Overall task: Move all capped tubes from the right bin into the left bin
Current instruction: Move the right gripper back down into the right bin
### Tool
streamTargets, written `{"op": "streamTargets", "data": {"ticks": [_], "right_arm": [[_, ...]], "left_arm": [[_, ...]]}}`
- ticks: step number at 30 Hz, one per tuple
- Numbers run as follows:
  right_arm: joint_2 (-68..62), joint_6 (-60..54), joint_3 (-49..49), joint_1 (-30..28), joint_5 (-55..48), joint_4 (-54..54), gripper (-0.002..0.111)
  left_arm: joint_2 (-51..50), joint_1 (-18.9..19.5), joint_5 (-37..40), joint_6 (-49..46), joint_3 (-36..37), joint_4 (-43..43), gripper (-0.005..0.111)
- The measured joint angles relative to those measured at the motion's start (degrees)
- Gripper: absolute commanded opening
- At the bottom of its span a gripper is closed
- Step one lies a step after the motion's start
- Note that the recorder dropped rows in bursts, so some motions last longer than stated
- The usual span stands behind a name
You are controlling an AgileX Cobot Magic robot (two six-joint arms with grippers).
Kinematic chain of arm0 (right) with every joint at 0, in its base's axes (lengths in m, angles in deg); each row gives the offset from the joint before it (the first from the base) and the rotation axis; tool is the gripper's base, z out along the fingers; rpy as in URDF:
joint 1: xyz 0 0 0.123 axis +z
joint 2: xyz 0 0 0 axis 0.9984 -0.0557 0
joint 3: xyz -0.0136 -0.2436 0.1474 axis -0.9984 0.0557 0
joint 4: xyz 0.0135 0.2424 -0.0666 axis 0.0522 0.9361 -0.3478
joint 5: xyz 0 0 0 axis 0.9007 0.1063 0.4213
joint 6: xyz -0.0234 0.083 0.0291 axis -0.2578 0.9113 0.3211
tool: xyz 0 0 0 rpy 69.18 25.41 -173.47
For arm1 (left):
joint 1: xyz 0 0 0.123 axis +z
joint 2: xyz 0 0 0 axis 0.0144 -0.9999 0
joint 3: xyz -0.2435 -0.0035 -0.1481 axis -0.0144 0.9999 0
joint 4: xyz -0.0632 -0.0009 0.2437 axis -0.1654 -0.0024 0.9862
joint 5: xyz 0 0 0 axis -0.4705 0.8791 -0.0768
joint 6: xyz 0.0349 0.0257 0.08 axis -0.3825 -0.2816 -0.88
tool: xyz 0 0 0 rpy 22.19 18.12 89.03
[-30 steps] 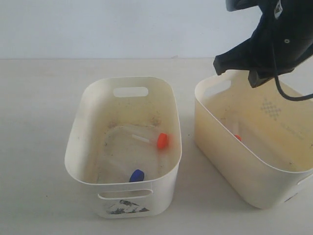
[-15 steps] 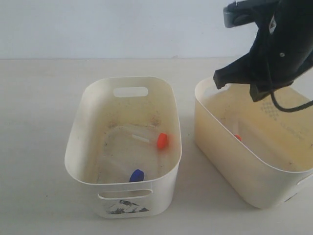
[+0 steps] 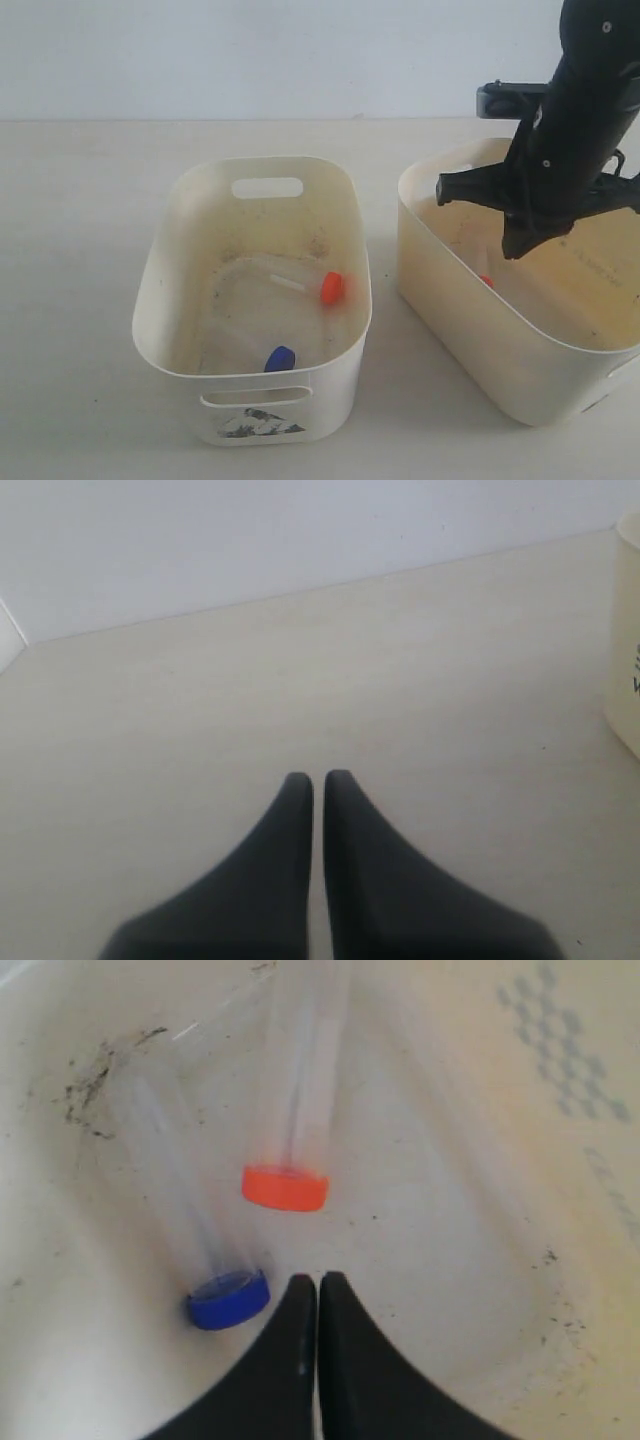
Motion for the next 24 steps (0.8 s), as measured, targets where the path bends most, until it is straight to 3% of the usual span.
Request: {"op": "streamTargets", "data": {"ticks": [9,13,17,19,22,24], "right_arm": [[-2.7,-1.1,0.9,-0.1,3.2,3.3,0.004],[-5.9,-1.1,1.0,-0.1,3.5,4.4,0.029],[-7.0,-0.1,0.8,-0.2,5.9,5.6,0.07],[-8.1,0.4,0.9,-0.3,6.4,4.4,0.081],[-9.0,0.8,1.1,-0.5,6.9,3.8,0.077],[-9.0,0.8,1.1,-0.5,7.1,3.5,0.069]], "left_arm": [[0.0,0.0,0.0,0.0,0.0,0.0,0.004],[0.0,0.0,0.0,0.0,0.0,0.0,0.004],[0.0,0.0,0.0,0.0,0.0,0.0,0.004],[0.0,0.0,0.0,0.0,0.0,0.0,0.004],[0.0,0.0,0.0,0.0,0.0,0.0,0.004],[0.0,0.0,0.0,0.0,0.0,0.0,0.004]]}}
